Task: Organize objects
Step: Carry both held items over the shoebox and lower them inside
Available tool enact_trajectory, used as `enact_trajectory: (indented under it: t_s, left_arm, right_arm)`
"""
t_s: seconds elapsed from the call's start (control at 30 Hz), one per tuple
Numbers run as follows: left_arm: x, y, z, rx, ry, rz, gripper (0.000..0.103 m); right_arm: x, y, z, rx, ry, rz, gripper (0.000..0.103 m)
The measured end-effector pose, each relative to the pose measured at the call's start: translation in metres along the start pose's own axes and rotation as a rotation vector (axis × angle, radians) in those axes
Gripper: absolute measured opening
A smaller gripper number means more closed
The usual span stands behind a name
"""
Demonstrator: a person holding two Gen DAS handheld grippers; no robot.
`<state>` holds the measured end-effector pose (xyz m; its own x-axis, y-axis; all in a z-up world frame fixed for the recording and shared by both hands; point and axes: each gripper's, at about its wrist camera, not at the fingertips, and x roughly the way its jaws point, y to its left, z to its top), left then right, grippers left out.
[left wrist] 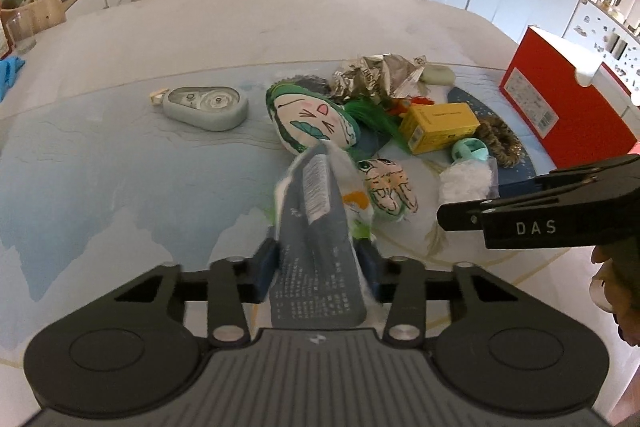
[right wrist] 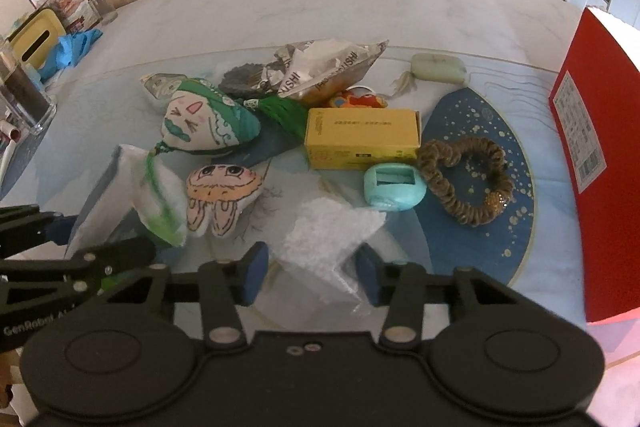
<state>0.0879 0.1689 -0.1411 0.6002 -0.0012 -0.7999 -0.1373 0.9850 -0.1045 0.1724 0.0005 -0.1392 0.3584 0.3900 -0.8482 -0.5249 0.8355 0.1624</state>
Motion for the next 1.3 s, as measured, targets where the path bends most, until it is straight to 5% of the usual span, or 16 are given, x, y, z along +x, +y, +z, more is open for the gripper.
enact_trajectory:
  t_s: [0.67,1.3]
  left_arm:
    - [-0.051,-0.025,0.022,-0.006,-0.061,-0.058,0.032]
    - [-0.059,-0.174,0.077,0.065,-0.168,-0.070,0.032]
  right_arm:
    - [-0.073,-0.021,-0.001,0.030,-0.105,0.044,0.039]
    - [-0.157,-0.141,0.002,0.011,-0.241,0.057,0.039]
